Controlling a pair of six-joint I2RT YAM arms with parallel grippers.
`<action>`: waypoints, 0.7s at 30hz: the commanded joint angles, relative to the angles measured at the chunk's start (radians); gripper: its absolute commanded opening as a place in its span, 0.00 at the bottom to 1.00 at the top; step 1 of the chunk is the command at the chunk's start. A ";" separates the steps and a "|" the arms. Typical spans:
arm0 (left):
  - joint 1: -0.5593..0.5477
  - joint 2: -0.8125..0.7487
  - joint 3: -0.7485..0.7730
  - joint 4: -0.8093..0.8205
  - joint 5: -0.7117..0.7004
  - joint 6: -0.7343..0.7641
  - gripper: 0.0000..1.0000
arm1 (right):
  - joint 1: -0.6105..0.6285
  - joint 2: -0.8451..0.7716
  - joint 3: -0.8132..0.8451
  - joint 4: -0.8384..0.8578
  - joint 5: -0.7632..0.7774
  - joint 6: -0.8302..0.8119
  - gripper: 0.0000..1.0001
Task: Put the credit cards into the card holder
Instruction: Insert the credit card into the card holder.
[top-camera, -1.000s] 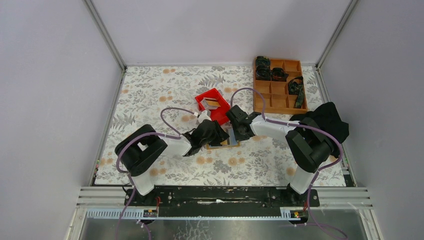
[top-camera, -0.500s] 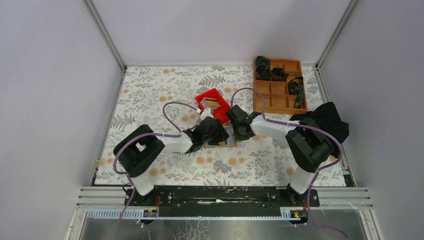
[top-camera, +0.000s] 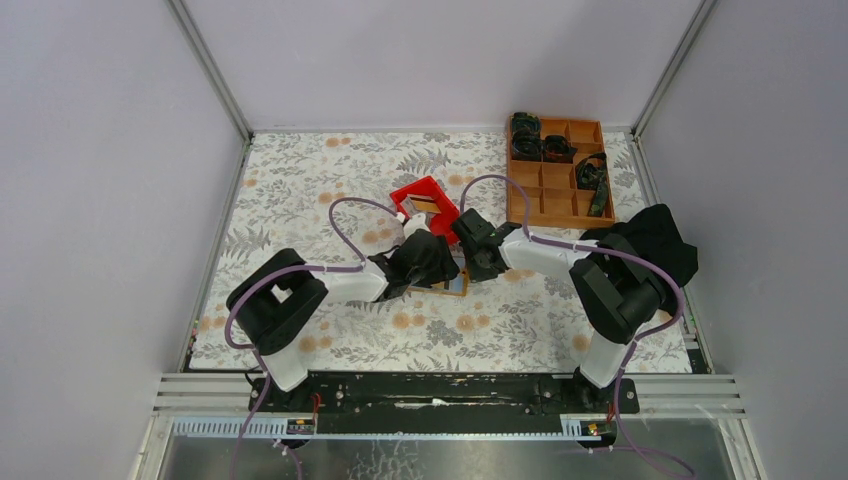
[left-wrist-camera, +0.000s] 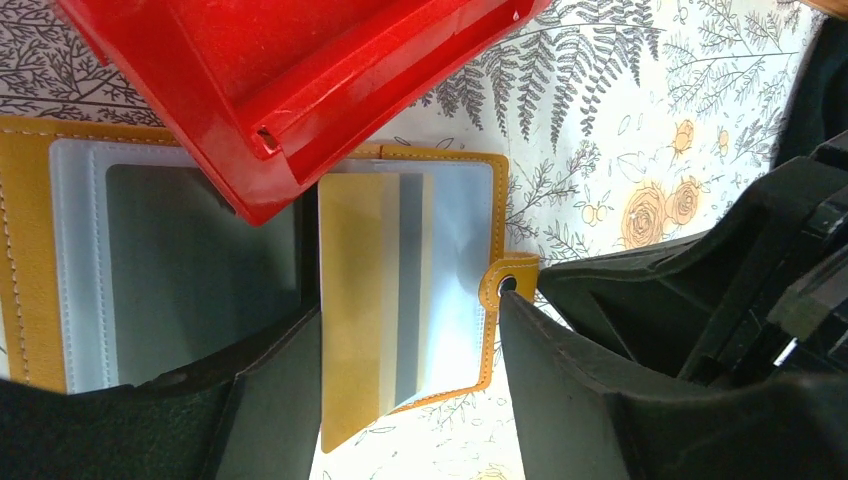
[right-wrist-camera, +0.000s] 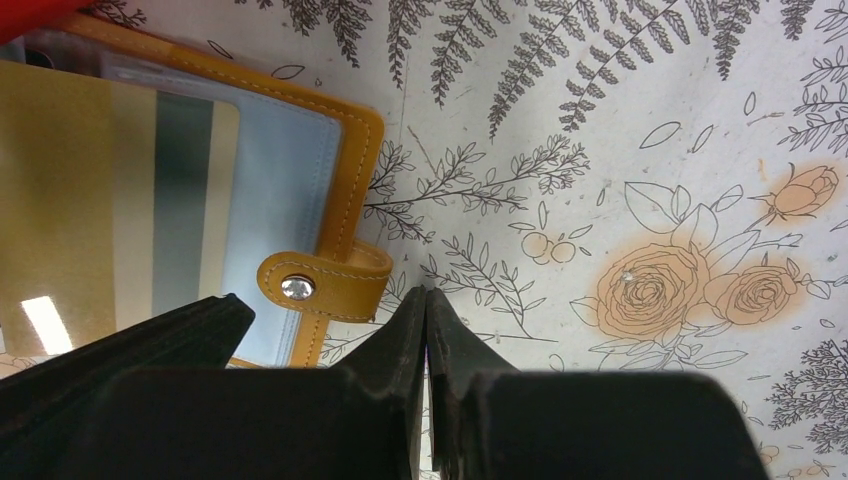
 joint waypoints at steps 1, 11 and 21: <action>0.004 0.012 -0.015 -0.176 -0.071 0.039 0.68 | 0.004 0.034 -0.002 -0.007 -0.052 0.010 0.08; 0.003 0.023 -0.012 -0.181 -0.074 0.010 0.69 | 0.005 -0.033 -0.043 -0.003 -0.061 0.028 0.08; -0.038 0.100 0.039 -0.255 -0.115 0.003 0.69 | 0.015 -0.075 -0.071 0.020 -0.102 0.055 0.08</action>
